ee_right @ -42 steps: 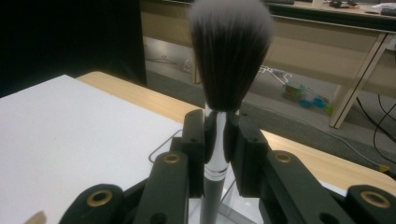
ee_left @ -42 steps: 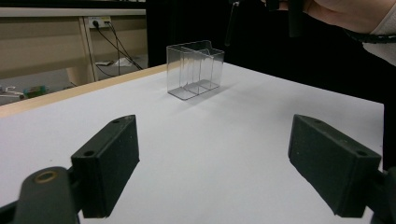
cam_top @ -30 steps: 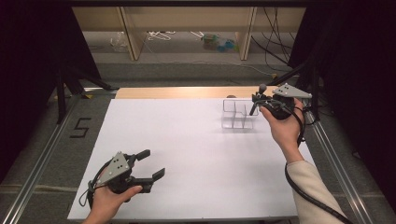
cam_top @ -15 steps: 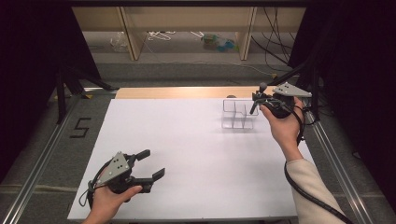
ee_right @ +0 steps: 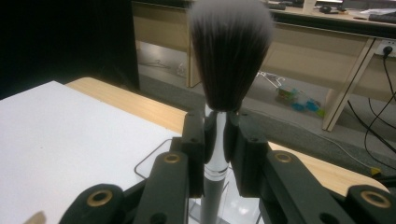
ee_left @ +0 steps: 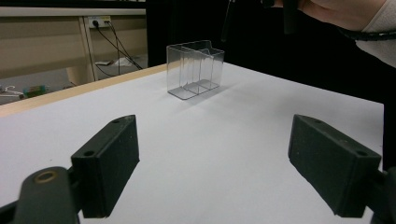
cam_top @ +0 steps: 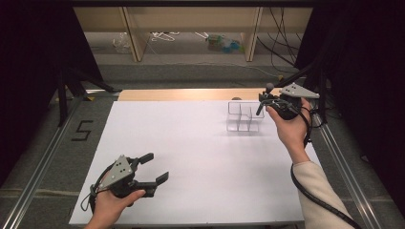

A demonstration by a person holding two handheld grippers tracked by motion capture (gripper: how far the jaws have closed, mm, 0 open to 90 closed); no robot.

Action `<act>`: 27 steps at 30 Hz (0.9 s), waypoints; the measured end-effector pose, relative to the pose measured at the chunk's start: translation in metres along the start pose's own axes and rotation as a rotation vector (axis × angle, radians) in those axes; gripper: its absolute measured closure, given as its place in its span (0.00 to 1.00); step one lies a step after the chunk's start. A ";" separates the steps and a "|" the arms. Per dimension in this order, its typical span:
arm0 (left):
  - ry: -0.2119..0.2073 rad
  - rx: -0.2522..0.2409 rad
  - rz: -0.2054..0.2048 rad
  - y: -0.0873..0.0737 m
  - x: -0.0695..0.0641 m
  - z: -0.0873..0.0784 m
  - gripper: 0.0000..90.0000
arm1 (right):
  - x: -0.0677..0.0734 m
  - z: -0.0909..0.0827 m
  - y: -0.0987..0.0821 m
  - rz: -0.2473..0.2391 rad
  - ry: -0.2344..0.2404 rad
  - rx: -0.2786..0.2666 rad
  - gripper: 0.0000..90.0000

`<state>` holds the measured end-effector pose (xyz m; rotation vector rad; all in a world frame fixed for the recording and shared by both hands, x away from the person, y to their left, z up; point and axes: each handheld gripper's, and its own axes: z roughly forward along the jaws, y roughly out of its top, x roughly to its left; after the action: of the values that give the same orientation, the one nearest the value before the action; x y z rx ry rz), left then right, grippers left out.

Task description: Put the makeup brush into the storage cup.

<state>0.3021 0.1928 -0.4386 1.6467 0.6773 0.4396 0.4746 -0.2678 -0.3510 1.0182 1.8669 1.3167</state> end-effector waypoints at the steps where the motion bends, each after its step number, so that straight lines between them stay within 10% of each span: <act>1: 0.000 0.000 0.000 0.000 0.000 0.000 0.18 | 0.000 0.000 0.000 0.004 -0.001 0.000 0.86; 27: 0.000 -0.001 -0.008 0.000 0.000 0.000 0.18 | -0.005 0.004 0.001 0.007 -0.012 -0.002 0.86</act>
<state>0.3020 0.1926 -0.4389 1.6427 0.6838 0.4341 0.4808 -0.2699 -0.3505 1.0301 1.8549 1.3130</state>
